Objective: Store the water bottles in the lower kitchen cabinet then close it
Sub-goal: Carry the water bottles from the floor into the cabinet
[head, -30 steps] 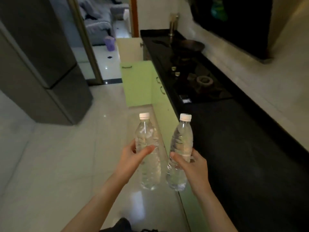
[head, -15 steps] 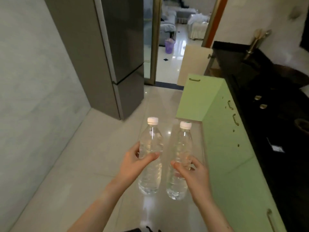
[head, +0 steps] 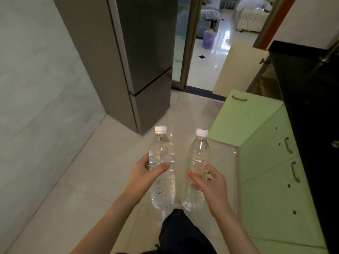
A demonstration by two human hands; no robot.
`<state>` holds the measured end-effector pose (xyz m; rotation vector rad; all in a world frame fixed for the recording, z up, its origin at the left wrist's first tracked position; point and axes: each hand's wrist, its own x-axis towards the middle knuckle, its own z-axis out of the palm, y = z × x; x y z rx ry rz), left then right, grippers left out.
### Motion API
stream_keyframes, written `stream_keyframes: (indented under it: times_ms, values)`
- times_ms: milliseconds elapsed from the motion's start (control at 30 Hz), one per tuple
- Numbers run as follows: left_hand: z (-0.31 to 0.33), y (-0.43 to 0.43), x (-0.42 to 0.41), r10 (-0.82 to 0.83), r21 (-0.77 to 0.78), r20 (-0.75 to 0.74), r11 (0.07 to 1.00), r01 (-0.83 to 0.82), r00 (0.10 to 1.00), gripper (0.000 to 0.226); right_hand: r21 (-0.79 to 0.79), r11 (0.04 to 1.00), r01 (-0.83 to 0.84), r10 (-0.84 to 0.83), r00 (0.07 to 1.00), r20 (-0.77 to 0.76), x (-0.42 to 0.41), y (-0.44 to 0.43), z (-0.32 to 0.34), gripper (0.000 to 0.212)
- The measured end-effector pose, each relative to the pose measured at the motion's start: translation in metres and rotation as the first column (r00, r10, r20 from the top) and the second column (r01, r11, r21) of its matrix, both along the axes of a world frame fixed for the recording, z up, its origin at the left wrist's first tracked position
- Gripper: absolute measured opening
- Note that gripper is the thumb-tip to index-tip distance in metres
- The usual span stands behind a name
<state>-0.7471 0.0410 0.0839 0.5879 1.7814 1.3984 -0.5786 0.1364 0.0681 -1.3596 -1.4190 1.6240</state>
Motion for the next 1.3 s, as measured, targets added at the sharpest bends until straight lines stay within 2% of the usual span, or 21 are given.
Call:
stream_keyframes:
  times_ms: [133, 267, 500, 633, 767, 833, 933, 1133, 1300]
  values:
    - [0.02, 0.092, -0.039, 0.069, 0.019, -0.045, 0.997, -0.068, 0.997, 0.024, 0.017, 0.999, -0.029, 0.03, 0.999, -0.032, -0.044, 0.099, 0.017, 0.034]
    - [0.028, 0.166, -0.075, 0.122, 0.03, -0.052, 0.992, -0.12, 0.991, 0.021, 0.032, 0.999, -0.042, 0.043, 0.998, -0.04, -0.084, 0.183, 0.02, 0.028]
    - [-0.002, 0.27, -0.143, 0.156, -0.02, -0.027, 0.987, -0.157, 0.987, 0.021, -0.022, 0.999, -0.035, 0.035, 0.999, 0.005, -0.155, 0.291, -0.011, 0.038]
    - [-0.017, 0.344, -0.205, 0.08, -0.032, -0.033, 0.996, -0.081, 0.996, 0.028, 0.001, 1.0, -0.009, 0.009, 1.0, 0.02, -0.211, 0.356, -0.016, 0.037]
    - [-0.007, 0.429, -0.273, -0.049, 0.011, -0.031, 0.999, 0.05, 0.998, 0.062, 0.056, 0.996, 0.066, -0.067, 0.997, 0.028, -0.264, 0.428, 0.0, 0.033]
    - [0.003, 0.477, -0.302, -0.121, 0.023, -0.071, 0.992, 0.122, 0.99, 0.056, 0.077, 0.989, 0.125, -0.124, 0.992, -0.011, -0.283, 0.463, 0.01, 0.031]
    - [0.012, 0.548, -0.332, -0.211, 0.037, -0.087, 0.976, 0.215, 0.974, 0.031, 0.081, 0.975, 0.208, -0.206, 0.978, -0.028, -0.304, 0.509, 0.019, 0.033]
    - [-0.005, 0.665, -0.342, -0.31, 0.009, -0.038, 0.951, 0.31, 0.95, 0.026, 0.062, 0.946, 0.318, -0.317, 0.948, -0.03, -0.319, 0.599, 0.012, 0.023]
    - [-0.01, 0.764, -0.332, -0.366, 0.0, -0.046, 0.93, 0.366, 0.929, 0.036, 0.051, 0.943, 0.329, -0.327, 0.944, -0.045, -0.311, 0.704, 0.005, 0.017]
